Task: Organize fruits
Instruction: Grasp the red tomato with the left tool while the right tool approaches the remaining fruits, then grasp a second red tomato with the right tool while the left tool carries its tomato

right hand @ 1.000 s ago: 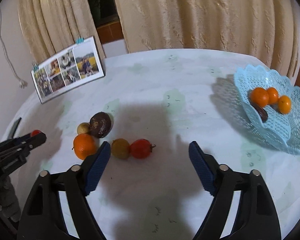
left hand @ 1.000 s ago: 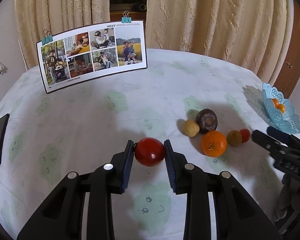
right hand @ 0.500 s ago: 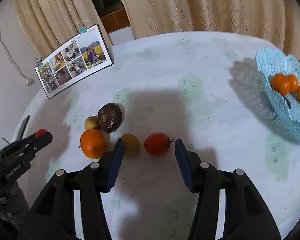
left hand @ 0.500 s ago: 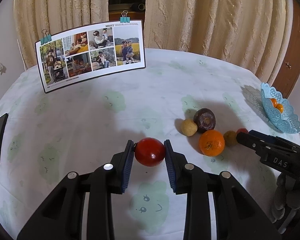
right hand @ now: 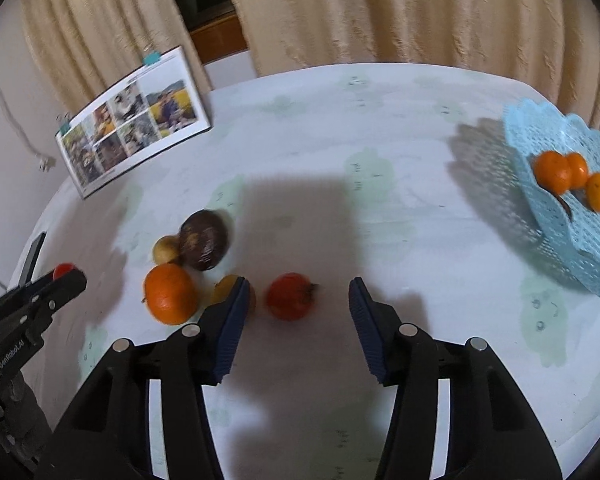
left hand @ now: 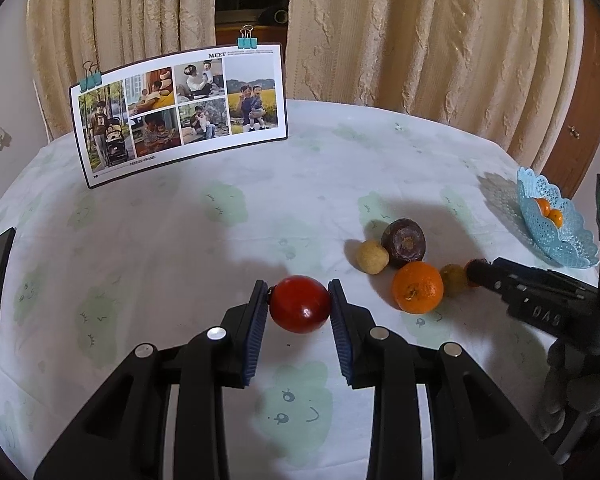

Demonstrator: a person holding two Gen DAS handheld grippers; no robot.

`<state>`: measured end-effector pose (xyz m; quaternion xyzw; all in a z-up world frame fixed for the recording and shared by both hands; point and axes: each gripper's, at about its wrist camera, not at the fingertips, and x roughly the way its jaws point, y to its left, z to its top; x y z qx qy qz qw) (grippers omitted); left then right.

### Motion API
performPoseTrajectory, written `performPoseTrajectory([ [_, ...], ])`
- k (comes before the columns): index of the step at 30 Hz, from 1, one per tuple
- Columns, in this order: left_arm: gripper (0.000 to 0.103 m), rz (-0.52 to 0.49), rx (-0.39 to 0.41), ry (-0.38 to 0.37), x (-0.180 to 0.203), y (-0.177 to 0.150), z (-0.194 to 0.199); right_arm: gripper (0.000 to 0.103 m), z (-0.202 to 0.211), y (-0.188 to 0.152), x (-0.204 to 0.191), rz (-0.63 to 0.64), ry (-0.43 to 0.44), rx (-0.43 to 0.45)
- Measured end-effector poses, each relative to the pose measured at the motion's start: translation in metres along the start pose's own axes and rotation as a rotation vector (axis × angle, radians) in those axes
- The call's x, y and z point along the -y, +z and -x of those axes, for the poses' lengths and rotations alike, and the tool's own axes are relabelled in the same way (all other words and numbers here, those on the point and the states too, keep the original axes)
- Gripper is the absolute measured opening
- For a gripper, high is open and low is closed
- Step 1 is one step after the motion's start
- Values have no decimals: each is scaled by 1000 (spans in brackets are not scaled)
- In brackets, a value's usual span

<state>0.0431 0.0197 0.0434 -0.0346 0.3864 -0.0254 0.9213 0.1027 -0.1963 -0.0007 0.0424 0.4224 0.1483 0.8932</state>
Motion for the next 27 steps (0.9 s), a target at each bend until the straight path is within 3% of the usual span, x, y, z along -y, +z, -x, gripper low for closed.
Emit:
performPoseTrajectory([
  [3,32,2,3,-1,-1,0,1,43,-4,0,-6,18,4,-8],
  [5,32,1,5,-2,-1,0,1,28,-8,0,-5,13,14,-26],
  [12,32,-4,-1,4,1,-1,0,28,-3,-2,3,-14,28,-2],
  [27,32,-22,-15,24,10,-2,-6,28,65,14,49,-129,-64,271],
])
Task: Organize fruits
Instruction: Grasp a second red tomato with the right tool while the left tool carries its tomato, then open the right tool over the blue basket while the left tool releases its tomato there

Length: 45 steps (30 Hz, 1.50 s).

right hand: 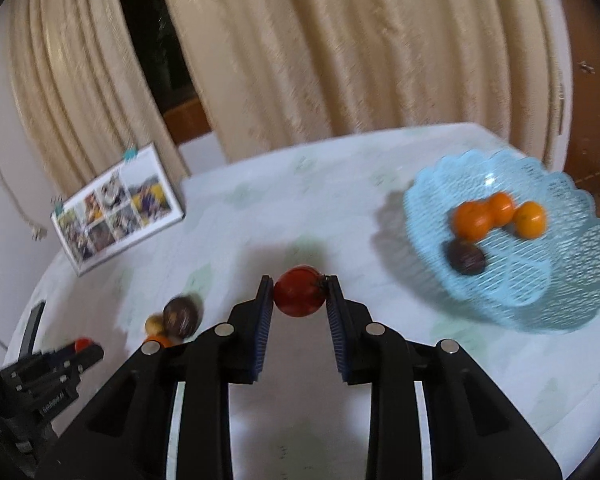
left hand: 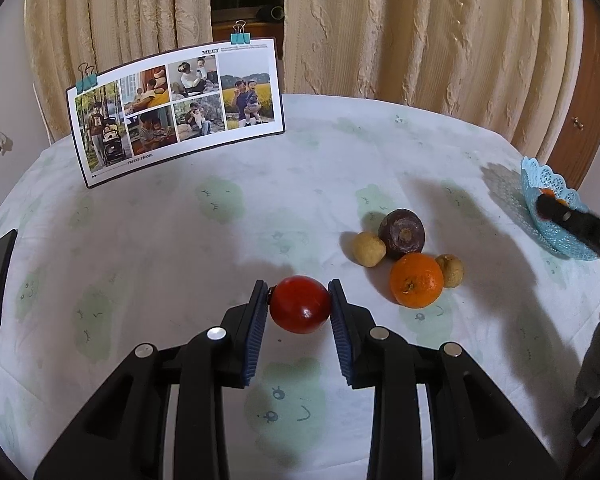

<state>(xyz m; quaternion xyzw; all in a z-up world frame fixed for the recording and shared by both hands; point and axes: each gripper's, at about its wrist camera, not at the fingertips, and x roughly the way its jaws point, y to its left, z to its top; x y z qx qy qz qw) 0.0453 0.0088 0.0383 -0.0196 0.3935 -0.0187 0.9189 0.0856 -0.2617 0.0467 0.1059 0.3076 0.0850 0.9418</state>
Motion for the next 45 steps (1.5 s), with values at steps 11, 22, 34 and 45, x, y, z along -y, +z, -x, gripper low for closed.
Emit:
performPoseTrajectory([
  [11,32,-29,7,-7,20,3,6,28,29,15,67,-109,-120,95],
  [22,32,-93,32,-20,56,13,15,51,44,14,112,-206,-178,139],
  [34,32,-185,58,-80,116,28,20,52,65,11,136,-277,-230,214],
  [45,32,-308,85,-204,209,41,10,54,85,6,142,-314,-323,296],
])
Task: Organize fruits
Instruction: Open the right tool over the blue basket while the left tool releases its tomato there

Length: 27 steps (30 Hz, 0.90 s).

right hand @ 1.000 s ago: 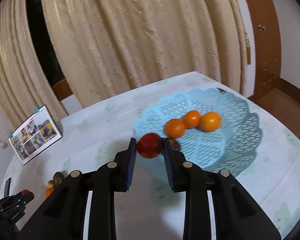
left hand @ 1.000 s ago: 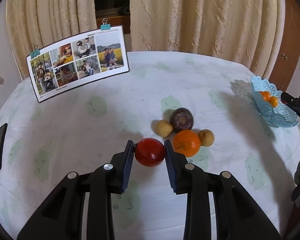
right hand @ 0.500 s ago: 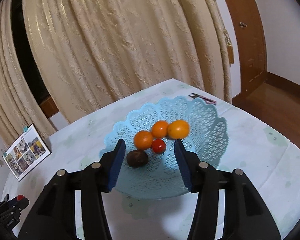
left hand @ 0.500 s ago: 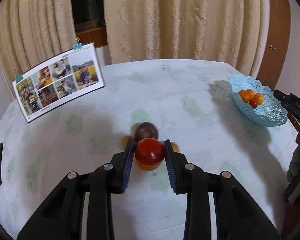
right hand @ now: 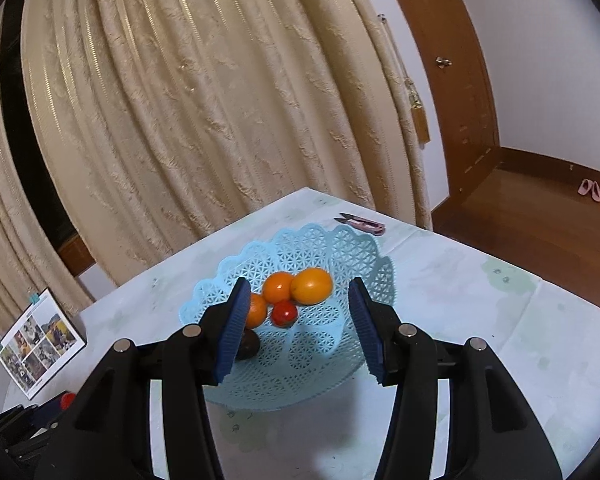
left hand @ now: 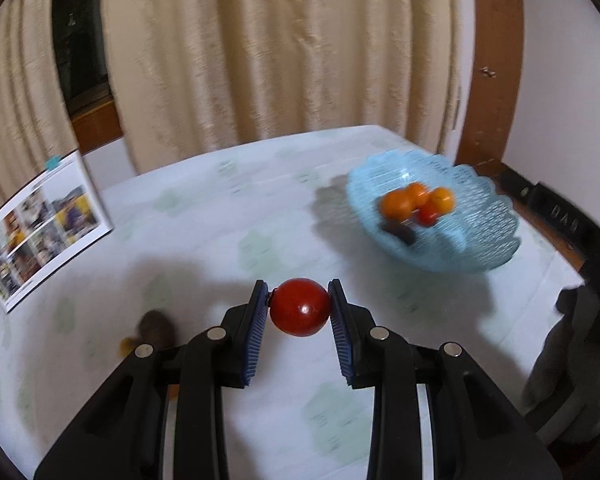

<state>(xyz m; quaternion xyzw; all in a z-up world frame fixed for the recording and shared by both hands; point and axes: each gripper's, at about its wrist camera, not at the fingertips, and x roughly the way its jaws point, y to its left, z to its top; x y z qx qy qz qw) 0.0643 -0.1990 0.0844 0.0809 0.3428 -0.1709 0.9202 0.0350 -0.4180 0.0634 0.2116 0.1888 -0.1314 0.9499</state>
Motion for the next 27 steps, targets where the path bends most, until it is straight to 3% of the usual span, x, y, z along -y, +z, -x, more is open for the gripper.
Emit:
performPoseTrajectory([
  [10,32,-49,27,-76,43,31,-26,54,9,5,18,-76,-52,43],
  [23,33,-42,-11,-168,74,42,-62,54,13,4,16,-72,-105,82],
  [25,53,-33,-9,-178,74,42,-62,58,14,4,16,-72,-118,92],
  [26,71,-26,-3,-176,72,43,-61,65,15,4,17,-75,-122,97],
  [27,73,-18,16,-164,69,43,-59,66,16,3,18,-81,-126,104],
])
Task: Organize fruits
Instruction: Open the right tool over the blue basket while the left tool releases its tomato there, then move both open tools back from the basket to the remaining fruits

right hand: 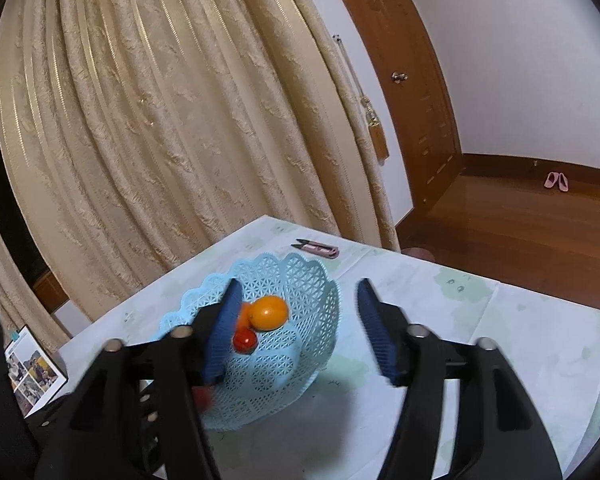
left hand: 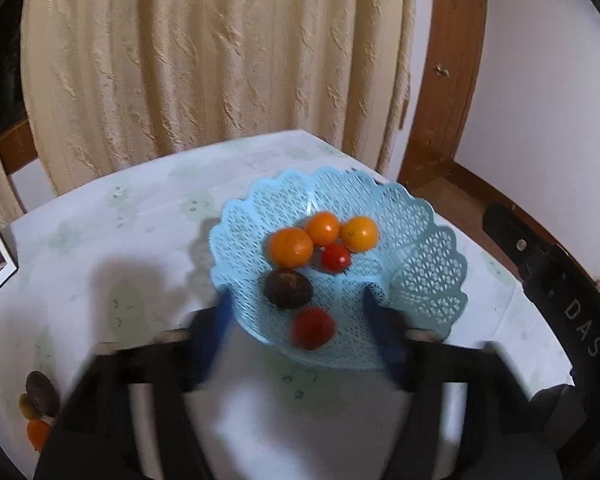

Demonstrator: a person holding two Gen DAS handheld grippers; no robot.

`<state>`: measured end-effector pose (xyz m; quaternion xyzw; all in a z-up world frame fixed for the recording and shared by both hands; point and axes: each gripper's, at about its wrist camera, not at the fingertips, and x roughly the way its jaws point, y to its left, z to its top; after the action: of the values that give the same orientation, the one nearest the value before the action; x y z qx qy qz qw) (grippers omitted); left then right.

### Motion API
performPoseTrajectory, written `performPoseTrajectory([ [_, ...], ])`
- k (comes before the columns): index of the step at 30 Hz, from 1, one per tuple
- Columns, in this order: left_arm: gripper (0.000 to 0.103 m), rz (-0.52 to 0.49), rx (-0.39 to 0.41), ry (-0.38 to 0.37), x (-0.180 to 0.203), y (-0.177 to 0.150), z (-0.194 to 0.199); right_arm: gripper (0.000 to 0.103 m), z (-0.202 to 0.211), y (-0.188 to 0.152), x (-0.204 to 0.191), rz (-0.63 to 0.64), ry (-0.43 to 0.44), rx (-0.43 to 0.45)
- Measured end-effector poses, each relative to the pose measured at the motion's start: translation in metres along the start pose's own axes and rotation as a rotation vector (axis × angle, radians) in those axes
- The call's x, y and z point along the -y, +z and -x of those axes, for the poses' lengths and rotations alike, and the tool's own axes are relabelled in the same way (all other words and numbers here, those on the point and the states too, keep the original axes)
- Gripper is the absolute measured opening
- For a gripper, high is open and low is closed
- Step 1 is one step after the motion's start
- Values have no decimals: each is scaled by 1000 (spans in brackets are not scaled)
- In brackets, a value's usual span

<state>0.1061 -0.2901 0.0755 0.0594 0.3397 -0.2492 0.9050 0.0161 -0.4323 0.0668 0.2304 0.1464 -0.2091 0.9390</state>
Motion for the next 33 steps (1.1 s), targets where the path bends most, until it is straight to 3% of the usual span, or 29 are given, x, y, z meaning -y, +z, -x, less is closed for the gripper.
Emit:
performPoseTrajectory([
  [13,77,77,10,64,-39,-3,26,66,2,-1,1,-10,-12,22],
  [15,86,86,15,78,-44,-3,31,66,3,-2,2,-13,-10,24],
  [18,88,88,24,96,-49,-5,37,73,5,-3,1,-5,-7,34],
  [33,89,146,14,212,-96,-30,68,73,0,-16,-23,110,59,9],
])
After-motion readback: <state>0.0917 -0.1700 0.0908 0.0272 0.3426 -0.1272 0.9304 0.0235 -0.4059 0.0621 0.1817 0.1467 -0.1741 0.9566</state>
